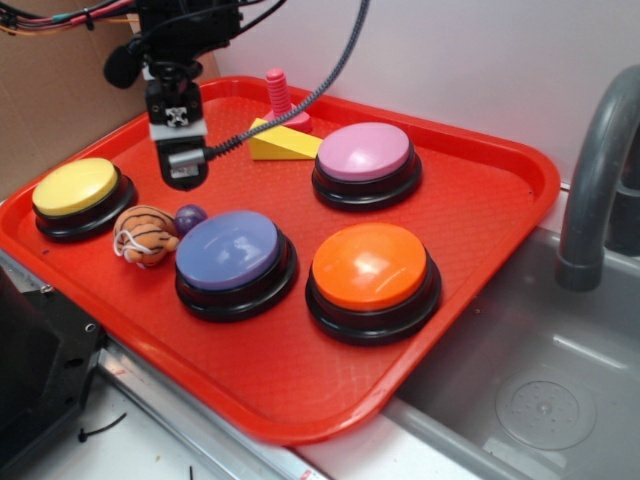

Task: Push the purple button.

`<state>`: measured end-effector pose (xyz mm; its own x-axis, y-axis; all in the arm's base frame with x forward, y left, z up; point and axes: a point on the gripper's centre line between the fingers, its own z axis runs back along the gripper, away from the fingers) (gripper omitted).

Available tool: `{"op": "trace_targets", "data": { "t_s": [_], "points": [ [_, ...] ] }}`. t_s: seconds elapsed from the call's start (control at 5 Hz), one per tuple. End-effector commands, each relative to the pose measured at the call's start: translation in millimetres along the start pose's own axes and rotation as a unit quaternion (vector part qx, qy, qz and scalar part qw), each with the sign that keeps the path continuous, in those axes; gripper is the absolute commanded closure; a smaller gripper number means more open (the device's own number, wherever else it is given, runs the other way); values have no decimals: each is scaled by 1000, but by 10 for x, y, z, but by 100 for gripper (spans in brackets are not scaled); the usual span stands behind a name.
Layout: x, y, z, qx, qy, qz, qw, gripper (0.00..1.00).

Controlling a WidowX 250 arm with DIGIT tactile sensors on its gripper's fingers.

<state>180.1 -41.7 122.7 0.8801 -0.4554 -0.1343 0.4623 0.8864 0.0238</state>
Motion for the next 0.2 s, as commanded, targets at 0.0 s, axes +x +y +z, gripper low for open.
{"op": "trace_targets", "data": {
  "t_s": [0.0],
  "points": [
    [-55, 2, 398, 43, -36, 25, 998, 0]
  ]
}}
